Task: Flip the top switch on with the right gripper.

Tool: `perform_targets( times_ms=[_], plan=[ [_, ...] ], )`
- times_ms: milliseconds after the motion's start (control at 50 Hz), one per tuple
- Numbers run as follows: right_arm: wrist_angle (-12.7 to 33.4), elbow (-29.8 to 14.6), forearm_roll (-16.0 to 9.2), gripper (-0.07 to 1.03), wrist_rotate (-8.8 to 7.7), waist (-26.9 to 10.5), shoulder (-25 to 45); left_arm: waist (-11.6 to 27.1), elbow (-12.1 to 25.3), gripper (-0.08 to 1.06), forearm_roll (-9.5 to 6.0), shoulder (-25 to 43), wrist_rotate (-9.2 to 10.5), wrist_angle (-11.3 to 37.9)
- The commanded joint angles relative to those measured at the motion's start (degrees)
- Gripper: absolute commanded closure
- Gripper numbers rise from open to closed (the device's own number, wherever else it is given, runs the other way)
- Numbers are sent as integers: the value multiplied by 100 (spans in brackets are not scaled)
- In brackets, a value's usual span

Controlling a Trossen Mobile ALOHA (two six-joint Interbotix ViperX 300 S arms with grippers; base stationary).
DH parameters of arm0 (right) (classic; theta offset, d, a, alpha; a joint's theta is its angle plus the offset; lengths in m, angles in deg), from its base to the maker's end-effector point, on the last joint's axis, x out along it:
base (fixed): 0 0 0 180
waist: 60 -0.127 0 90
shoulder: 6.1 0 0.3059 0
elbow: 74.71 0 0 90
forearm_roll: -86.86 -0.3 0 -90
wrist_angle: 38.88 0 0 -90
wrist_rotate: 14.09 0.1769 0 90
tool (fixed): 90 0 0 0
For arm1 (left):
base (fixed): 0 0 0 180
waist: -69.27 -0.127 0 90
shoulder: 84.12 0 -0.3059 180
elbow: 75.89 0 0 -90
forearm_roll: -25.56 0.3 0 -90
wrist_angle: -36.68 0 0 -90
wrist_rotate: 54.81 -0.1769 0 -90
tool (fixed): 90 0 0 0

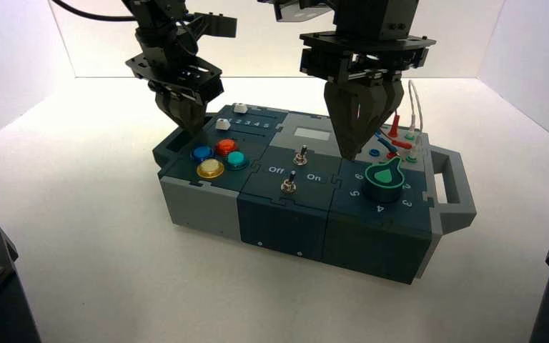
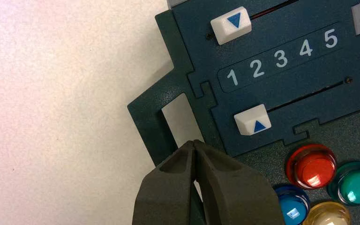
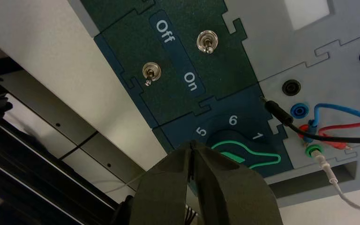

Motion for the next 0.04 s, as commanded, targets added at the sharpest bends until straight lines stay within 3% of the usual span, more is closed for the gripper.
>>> perform_targets(
  times_ms=[20,40],
  plan=[
    [-18,-53,-18,99,-18,-9,-62,-132,-18,101,97,62,-79,53],
    [-18,-53,-9,99,-26,-9,-53,-132,-18,101,97,62,-88,53]
  ],
)
